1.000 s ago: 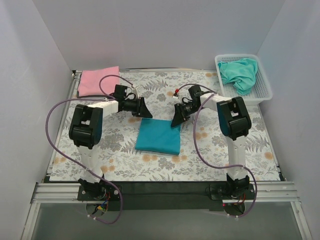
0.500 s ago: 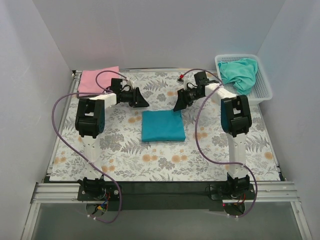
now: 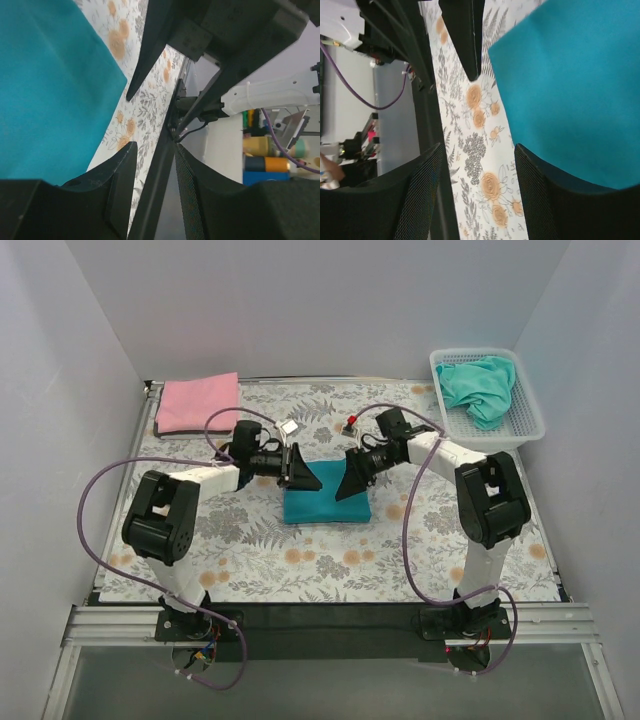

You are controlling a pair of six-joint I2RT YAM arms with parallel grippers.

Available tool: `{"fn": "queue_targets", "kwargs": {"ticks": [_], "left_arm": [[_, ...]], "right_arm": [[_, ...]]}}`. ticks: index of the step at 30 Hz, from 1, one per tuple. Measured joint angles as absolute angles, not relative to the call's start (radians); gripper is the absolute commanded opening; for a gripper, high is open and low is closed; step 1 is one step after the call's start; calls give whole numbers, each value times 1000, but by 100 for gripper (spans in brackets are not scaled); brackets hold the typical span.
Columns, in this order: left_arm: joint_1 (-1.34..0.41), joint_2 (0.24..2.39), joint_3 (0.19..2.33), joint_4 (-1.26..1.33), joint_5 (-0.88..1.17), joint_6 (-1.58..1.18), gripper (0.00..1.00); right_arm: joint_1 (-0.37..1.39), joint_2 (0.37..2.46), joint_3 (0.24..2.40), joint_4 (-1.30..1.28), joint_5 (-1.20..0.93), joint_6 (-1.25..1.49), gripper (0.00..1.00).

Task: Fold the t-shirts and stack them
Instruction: Fold the tshirt

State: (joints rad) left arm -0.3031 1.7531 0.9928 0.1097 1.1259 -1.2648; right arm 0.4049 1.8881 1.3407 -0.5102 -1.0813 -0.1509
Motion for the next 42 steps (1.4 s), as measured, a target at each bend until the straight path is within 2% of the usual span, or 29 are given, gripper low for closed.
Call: {"fn": "queue_targets", "kwargs": {"ticks": [5,11,15,19,26,32,36,37,42], "left_arm": [[-356,1881,964,185,1110,-1362,34],[-321,2053,929,141,1108,-1375,34],[-254,2056,949,86,1112,-1331,34],[-169,2044,985,-10,1120,-1232,35],[-66,1807,1008,-137,1056,-1089,40],[96,1567,973,-117,929,-1158,45],[149,1474,894,-126,811,-1218,48],[153,1459,876,-135,783,-1230,50],[184,1378,809,-187,675,-1259,51]], "right_arm": [[439,1958,1232,-460,-1058,-107,53],[405,2054,1193,-425,-1044,-91,52],[368,2054,1193,-415,-1042,-87,51],[340,2045,1195,-427,-1021,-109,45],[344,1936,1267,-496,-820,-148,47],[528,1863,1493,-450,-460,-134,50],[702,1936,1663,-426,-258,-107,51],[732,1960,1688,-421,-224,-103,52],[824,2086,1746,-423,-112,-75,52]]}}
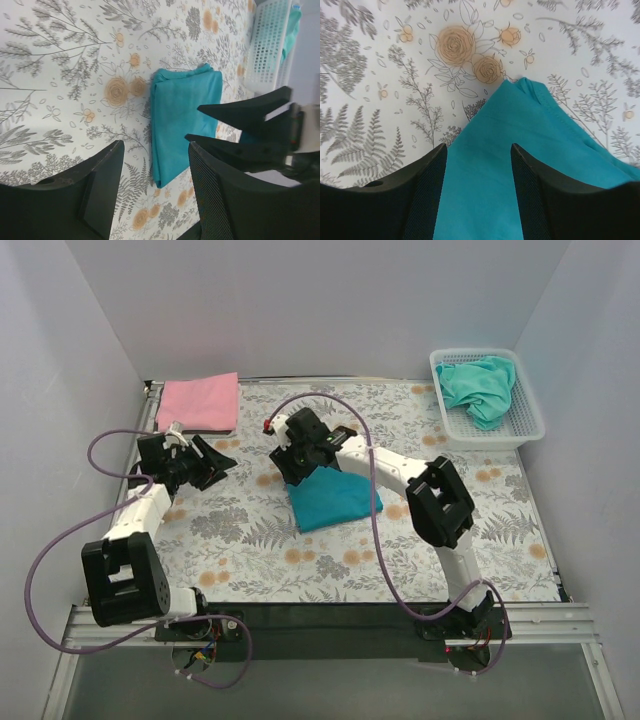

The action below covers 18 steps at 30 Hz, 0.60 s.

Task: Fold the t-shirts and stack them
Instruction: Fold the tshirt

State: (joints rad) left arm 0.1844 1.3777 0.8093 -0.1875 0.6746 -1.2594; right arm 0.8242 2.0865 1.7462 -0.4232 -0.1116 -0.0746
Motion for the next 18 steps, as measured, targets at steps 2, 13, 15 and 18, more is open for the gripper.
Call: {"fn": "queue_targets", "kwargs": {"ticks": [2,13,15,18], "left_arm": [[197,1349,798,-197,651,-1264,51],[208,1294,736,-212,616,-1264,52],[208,1293,726,-213,616,-1264,52],[208,1290,722,-216,614,-1262,52]], "right_arm": [[839,2134,1756,-427,-79,-66,52],[867,2240,1776,-445,9,-32,51],[869,2241,1781,-445,15,-29,51],[873,2241,1783,-447,20,-25,51]]}}
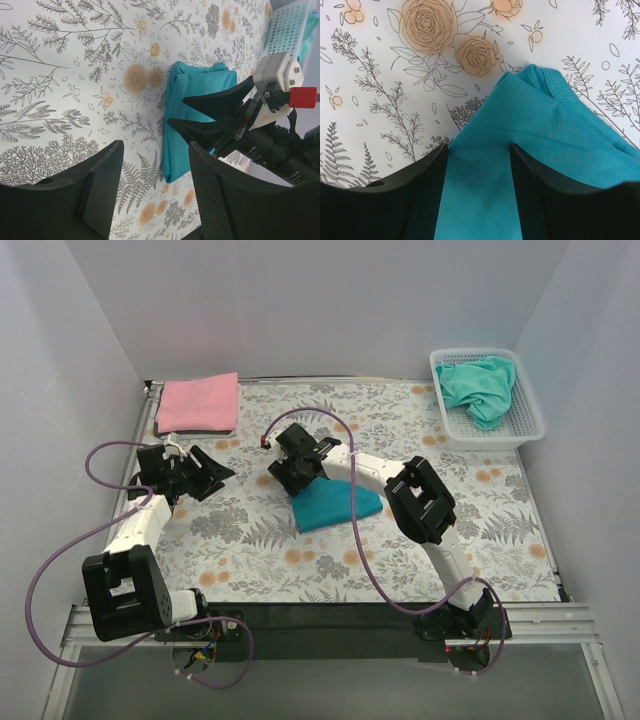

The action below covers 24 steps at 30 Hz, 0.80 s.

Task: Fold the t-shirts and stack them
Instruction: Fold the tshirt

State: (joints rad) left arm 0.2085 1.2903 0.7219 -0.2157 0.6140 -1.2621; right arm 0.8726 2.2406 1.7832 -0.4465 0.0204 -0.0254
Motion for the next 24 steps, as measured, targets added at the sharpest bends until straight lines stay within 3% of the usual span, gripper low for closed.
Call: {"fn": "queue_targets", "kwargs": {"ticks": [15,24], "left_arm": [[208,1273,706,-208,613,-1253,52],[208,1273,692,-194,621,-1246,52]], "right_arm": [[917,2238,1784,-448,64,-2,46],[908,2253,1766,-425,100,20,30]]}}
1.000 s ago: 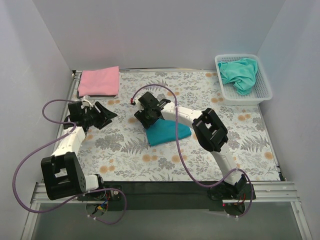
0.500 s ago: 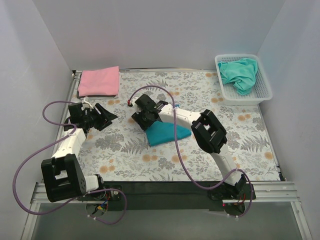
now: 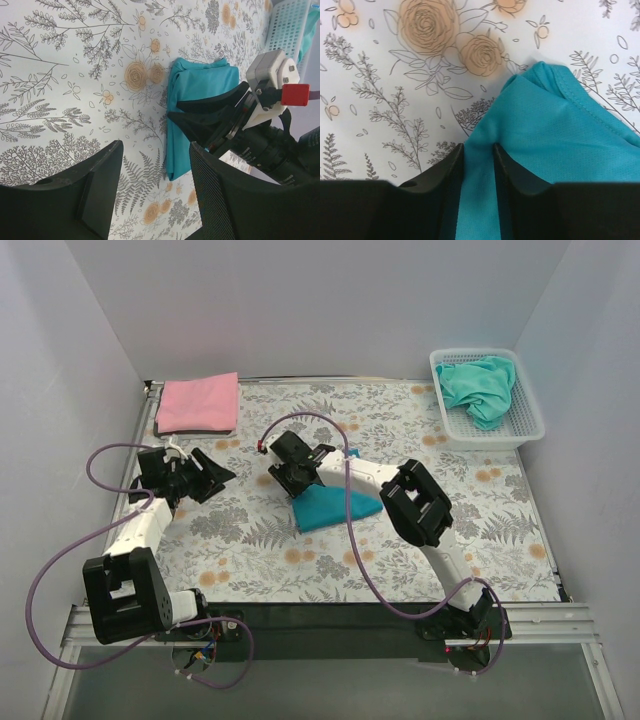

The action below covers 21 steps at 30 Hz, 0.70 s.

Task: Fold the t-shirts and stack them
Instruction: Fold the tshirt

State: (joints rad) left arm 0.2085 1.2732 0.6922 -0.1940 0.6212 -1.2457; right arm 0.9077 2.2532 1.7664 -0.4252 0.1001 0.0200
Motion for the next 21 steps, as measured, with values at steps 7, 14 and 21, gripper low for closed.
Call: {"fn": "queue_targets", "kwargs": {"ticks": [7,14,21], "left_arm": [[200,1293,671,-155,636,-1260,53],[92,1338,595,-20,677,-1335,56],[-76,1546,554,252,714,-1460,62]], "right_arm": [[874,2244,1742,-396,68,49,1],[793,2240,1747,-400,-146,93,1],[693,2239,1748,-385,-318,186,1]]}}
